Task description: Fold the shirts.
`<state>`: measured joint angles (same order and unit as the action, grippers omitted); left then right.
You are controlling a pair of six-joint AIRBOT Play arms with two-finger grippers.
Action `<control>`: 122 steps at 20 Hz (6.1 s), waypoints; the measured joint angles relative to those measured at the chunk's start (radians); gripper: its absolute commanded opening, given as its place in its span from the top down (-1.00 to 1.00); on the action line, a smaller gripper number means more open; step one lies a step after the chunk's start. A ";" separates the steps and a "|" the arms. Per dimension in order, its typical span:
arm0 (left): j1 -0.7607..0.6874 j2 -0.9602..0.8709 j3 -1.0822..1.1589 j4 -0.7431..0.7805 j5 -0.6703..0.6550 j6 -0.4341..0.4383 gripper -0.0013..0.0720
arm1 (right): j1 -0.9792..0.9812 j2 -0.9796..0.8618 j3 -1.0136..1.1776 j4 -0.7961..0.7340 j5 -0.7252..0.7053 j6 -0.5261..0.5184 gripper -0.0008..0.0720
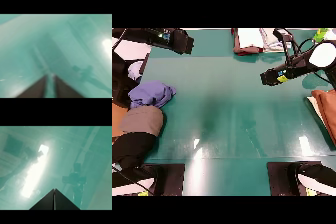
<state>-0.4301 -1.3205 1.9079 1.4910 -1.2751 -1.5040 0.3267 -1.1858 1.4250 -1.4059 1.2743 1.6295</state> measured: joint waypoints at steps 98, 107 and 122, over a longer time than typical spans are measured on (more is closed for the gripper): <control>0.138 -0.077 -0.537 -0.137 -0.009 0.065 0.88 | 0.000 -0.199 -0.203 0.157 -0.122 0.045 -0.36; 0.140 -0.076 -0.537 -0.136 -0.023 0.065 0.88 | 0.002 -0.468 -0.071 0.230 -0.209 0.048 0.10; 0.140 0.029 -0.386 -0.118 -0.029 0.065 0.89 | 0.001 -0.252 0.094 0.079 -0.158 0.012 0.93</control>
<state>-0.2897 -1.2919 1.5219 1.3727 -1.3037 -1.4387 0.3279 -1.4376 1.5188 -1.3273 1.1160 1.6413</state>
